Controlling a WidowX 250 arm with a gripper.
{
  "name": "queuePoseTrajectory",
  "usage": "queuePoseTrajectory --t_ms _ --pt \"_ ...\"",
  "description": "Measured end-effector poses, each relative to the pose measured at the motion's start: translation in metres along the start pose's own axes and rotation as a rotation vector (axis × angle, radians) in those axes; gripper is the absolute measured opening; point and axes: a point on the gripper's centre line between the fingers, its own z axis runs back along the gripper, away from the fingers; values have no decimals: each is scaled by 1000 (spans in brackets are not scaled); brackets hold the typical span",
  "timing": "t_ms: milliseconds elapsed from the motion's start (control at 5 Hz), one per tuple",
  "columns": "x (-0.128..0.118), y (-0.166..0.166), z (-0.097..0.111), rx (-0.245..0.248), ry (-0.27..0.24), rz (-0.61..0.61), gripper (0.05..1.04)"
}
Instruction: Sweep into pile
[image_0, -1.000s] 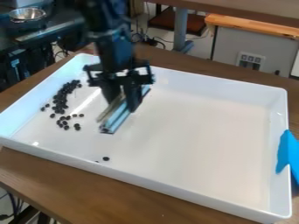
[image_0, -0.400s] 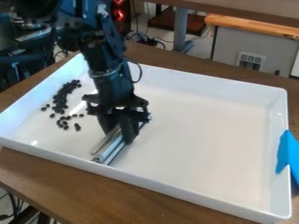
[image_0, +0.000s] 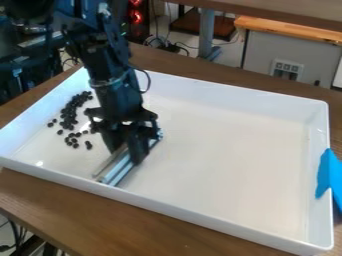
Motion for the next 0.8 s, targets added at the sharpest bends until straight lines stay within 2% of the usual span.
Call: queuePoseTrajectory --t_ms 200,400,600,800 --pt "3 13 2 16 9 3 380" --pt "6 22 3 56 -10 -37 380" --pt "12 33 2 117 -44 -83 380" --pt "12 40 3 152 -61 -125 380"
